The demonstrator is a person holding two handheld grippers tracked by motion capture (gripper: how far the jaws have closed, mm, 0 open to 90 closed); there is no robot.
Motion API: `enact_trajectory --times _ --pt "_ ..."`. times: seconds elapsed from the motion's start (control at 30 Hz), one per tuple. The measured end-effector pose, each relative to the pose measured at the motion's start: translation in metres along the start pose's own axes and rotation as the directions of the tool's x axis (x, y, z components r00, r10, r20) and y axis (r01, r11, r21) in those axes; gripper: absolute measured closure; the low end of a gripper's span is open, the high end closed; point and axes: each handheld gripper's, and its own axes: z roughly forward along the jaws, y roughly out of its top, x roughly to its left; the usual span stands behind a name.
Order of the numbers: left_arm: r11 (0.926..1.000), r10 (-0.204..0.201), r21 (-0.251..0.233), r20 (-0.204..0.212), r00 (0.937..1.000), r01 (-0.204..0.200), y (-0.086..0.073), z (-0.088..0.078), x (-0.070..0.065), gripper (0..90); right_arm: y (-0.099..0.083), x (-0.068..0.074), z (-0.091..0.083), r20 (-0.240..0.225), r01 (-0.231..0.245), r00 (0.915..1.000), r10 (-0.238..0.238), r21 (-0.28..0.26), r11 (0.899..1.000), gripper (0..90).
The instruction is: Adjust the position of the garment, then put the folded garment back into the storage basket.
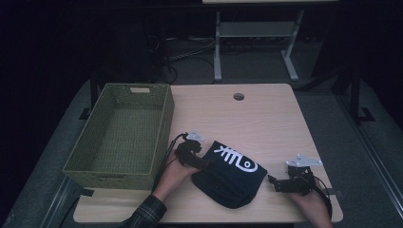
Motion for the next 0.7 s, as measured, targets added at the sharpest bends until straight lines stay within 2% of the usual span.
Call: enact_trajectory --times 0.27,0.4,0.7 --pt "0.9997 0.021 0.011 0.019 0.9996 -0.021 -0.0036 0.0037 0.0005 17.8 0.0002 -0.0002 0.0002 0.001 -0.003 1.0 0.003 0.0 1.0 8.1" --pt "0.9996 0.027 0.001 0.04 0.9988 -0.027 -0.0062 0.0043 0.0001 22.8 0.0004 -0.0003 0.0003 0.002 -0.004 1.0 0.004 0.0 1.0 8.2" --pt "0.9999 0.013 -0.003 0.045 0.9989 -0.013 -0.0075 0.0057 -0.0012 24.7 0.0006 -0.0004 0.0006 0.005 -0.006 1.0 0.006 -0.001 1.0 8.2"
